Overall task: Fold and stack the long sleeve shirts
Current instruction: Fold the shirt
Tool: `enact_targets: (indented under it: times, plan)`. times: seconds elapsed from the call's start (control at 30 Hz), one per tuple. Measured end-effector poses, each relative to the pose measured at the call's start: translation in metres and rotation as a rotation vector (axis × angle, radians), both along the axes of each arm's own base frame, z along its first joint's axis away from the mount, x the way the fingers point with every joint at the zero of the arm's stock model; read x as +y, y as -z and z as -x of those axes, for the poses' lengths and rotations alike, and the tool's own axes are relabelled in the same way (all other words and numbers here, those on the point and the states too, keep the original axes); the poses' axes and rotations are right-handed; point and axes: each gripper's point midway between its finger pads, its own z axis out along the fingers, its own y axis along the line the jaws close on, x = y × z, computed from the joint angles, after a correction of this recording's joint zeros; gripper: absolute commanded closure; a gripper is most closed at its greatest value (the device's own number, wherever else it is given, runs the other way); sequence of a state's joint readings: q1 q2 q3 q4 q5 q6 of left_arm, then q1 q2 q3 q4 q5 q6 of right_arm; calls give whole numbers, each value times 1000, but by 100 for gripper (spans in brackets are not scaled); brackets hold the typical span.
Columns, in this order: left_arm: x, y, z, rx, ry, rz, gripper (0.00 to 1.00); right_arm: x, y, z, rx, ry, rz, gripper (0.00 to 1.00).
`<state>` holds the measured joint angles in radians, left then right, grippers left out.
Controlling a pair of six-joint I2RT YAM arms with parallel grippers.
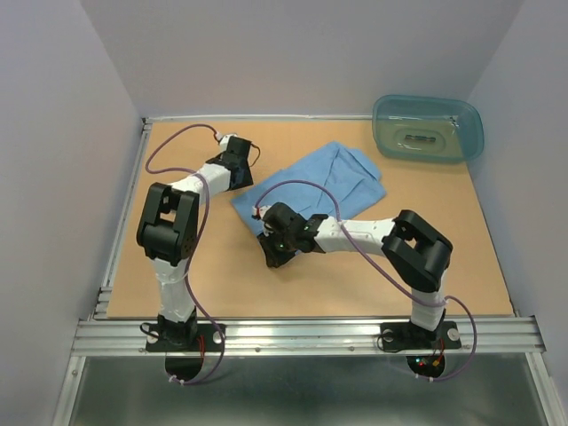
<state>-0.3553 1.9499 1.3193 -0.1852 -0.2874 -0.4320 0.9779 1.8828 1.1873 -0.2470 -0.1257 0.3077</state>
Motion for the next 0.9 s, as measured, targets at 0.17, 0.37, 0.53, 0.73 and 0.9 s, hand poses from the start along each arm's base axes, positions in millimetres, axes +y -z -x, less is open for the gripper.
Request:
enact_targets:
  times: [0.17, 0.37, 0.53, 0.73, 0.9]
  plan:
    - [26, -37, -22, -81, -38, 14, 11, 17, -14, -4, -10, -17, -10, 47]
    - [36, -102, 18, -201, -50, 131, 2, 14, -35, -31, -148, 23, 39, 35]
    - [50, -135, 69, -289, -81, 249, 1, 2, -37, -40, -248, 7, 138, 35]
    - [64, -89, 125, -199, -143, 326, 1, -4, -29, -26, -283, -70, 228, 36]
    - [53, -57, 158, -121, -141, 408, 3, 0, -17, -20, -287, -118, 272, 38]
